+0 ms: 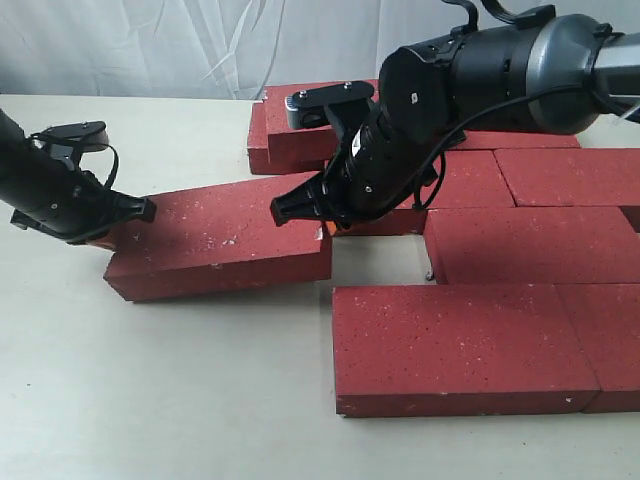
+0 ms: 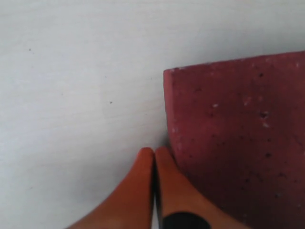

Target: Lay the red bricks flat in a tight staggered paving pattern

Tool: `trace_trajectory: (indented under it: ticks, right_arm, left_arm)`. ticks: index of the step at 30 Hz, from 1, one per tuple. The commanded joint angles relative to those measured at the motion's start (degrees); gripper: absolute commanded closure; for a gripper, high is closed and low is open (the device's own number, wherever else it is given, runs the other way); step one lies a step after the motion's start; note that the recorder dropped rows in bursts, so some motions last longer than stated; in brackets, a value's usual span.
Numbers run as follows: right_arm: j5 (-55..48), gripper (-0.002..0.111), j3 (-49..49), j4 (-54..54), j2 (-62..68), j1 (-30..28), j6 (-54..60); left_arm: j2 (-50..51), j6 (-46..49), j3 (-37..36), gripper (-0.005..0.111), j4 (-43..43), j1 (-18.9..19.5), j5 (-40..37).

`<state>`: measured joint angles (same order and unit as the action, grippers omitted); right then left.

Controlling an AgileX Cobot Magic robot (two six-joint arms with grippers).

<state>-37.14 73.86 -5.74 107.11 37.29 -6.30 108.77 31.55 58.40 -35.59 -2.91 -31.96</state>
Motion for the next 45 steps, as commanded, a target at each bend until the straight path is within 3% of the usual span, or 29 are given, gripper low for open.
trace_trajectory:
  ticks: [1, 21, 27, 45]
  right_arm:
    - [0.8, 0.109, 0.1, -1.5, -0.5, 0.0, 0.5]
    - [-0.5, 0.109, 0.1, 6.3, -0.5, -0.2, -3.6]
    - [-1.6, 0.109, 0.1, 7.8, -0.5, -0.2, -4.5]
    - [-2.6, 0.109, 0.1, 6.8, 3.2, -0.2, -4.5]
  left_arm:
    - [0.0, -0.7, 0.4, 0.107, 0.7, -0.6, -1.5]
    - [0.0, -1.9, 0.4, 0.107, -4.3, -2.2, -3.1]
    - [0.0, -2.0, 0.4, 0.107, -4.2, -4.7, -2.9]
    - [0.0, -2.3, 0.4, 0.107, -1.2, -4.7, -2.0]
